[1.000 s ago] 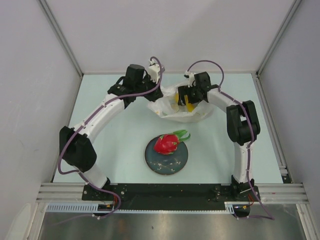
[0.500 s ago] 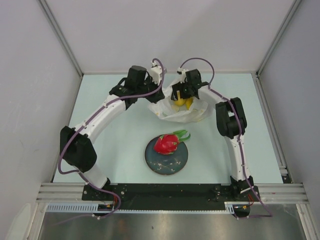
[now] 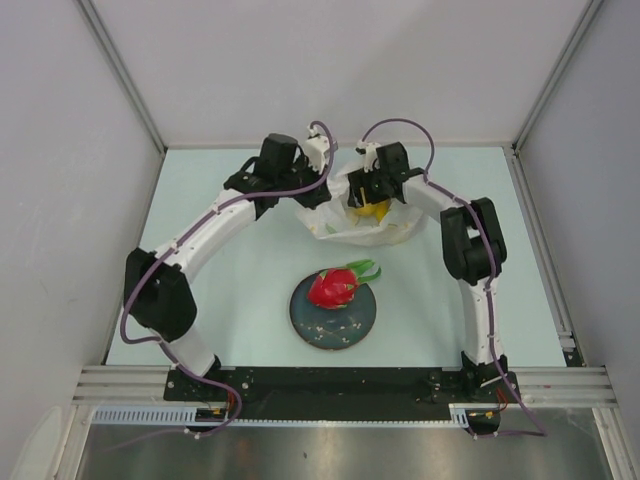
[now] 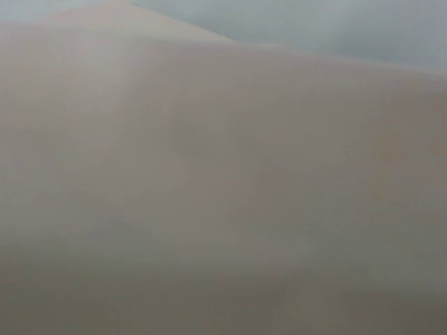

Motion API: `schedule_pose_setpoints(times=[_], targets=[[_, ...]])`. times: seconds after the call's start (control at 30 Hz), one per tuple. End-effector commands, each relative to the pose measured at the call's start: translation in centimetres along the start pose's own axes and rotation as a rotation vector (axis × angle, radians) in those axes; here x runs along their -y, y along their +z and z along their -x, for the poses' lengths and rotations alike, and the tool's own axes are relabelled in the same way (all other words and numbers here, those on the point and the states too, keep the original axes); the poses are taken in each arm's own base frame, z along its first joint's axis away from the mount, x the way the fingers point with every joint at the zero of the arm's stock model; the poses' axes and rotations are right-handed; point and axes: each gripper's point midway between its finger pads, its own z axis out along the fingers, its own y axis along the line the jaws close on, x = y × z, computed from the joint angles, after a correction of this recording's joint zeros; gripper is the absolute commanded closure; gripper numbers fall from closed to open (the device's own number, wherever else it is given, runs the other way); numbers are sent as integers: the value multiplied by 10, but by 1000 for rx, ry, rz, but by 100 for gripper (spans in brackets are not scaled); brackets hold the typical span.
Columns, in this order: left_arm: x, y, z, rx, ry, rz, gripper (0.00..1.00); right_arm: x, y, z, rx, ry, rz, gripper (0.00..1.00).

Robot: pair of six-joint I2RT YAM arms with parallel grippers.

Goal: Take the fake fruits out of the plastic bag
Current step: Take out the fake fruit from the plastic bag, then place the fake fruit on the plate.

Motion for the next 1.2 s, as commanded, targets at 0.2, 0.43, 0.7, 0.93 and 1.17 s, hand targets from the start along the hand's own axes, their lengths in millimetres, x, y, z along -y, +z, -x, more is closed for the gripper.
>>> schedule_pose_setpoints(times=[0.2, 0.43, 0.7, 0.93, 1.17], targets=[[-12, 10, 24, 46, 82, 33, 100, -56, -106, 54, 175, -158, 189, 48], [-39, 5, 45, 67, 172, 128, 100, -89, -159, 35, 173, -241, 315, 49], [-33, -31, 75, 123, 218, 147, 34, -132, -235, 2, 163, -522, 425, 52], [-22, -111, 88, 228, 196, 228, 0, -209, -273, -68, 98, -884, 523, 52], [-3, -210, 65, 336, 273, 324, 0, -300, -284, -152, -16, -1209, 662, 52]])
